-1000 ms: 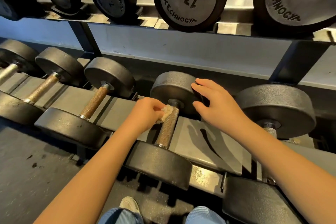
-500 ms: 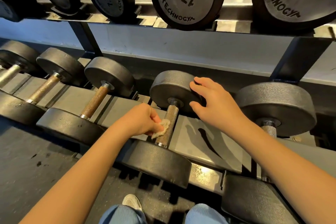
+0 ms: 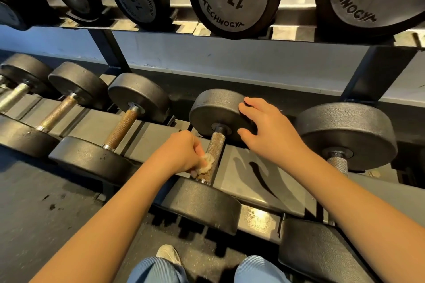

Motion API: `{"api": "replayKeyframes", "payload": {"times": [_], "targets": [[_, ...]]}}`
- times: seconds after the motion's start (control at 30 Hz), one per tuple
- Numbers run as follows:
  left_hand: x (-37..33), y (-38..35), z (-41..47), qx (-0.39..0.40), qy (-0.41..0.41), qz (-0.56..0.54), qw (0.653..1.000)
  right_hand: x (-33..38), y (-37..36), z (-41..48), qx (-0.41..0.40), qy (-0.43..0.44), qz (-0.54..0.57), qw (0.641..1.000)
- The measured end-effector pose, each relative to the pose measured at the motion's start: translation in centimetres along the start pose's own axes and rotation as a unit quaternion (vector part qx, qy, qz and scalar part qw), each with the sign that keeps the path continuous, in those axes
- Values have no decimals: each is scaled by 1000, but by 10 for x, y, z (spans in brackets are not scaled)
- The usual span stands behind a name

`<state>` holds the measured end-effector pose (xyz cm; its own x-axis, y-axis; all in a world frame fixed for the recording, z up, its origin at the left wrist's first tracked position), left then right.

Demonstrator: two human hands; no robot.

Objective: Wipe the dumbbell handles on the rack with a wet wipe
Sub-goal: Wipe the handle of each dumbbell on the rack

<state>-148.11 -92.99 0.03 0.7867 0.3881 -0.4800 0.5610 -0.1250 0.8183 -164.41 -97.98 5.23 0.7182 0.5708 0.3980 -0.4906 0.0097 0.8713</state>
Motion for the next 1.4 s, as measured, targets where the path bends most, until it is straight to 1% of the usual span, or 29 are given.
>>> {"api": "replayKeyframes", "payload": {"times": [0.13,0.2,0.27,0.37,0.4,0.5,0.57,0.63,0.67,0.73,0.77,0.83,0.9,0.97,1.07,1.13,1.2,1.3,1.4], "targets": [[-14,9,9,-108,10,-54,993,0,0,1,2,0,5,1000],[-15,10,13,-129,11,-75,989,0,0,1,3,-3,8,1000],[-15,8,13,-97,7,-48,994,-1,-1,1,5,-4,8,1000],[-11,6,8,-2,4,-17,1000,-2,-2,-1,12,-5,10,1000],[-11,5,6,19,4,-2,1000,-2,-3,-1,18,-5,11,1000],[-11,2,1,49,6,70,996,-2,-4,-2,47,-6,11,999],[-15,-1,-4,47,-9,117,992,-2,-3,-6,66,-5,14,998],[-18,-2,-7,23,-24,140,990,-5,2,-15,61,-6,23,998],[-20,-2,-10,5,-29,145,989,-6,7,-22,45,-4,25,999],[-25,0,-17,-35,-31,149,988,-10,23,-39,-14,11,15,1000],[-29,1,-20,-52,-34,142,988,-12,32,-47,-50,22,5,998],[-45,0,-29,-78,-54,93,991,-20,48,-64,-121,35,-21,992],[-67,-7,-38,-83,-81,44,992,-36,61,-80,-159,25,-55,985],[-90,-22,-46,-71,-106,17,992,-55,73,-93,-182,3,-85,980],[-120,-50,-48,-54,-139,-70,986,-88,81,-106,-166,-51,-97,980],[-130,-75,-44,-27,-137,-100,985,-101,78,-112,-139,-47,-99,984],[-139,-99,-38,-4,-130,-129,983,-111,78,-117,-136,-52,-76,986],[-149,-120,-27,-6,-119,-180,976,-122,81,-122,-150,-83,-1,985],[-157,-131,-17,-28,-109,-233,966,-124,77,-123,-131,-55,-6,990]]}}
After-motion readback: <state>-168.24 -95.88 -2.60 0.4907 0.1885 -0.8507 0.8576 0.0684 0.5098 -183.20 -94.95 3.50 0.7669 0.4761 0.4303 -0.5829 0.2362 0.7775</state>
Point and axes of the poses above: each hand's wrist, its own z-axis towards the middle knuckle, its own y-axis out of the back of the hand, x = y × z, the point moved 7 cm from there along z, towards the middle knuckle, and after that the axes turned 5 degrees about -x, right-handed, at the moved point
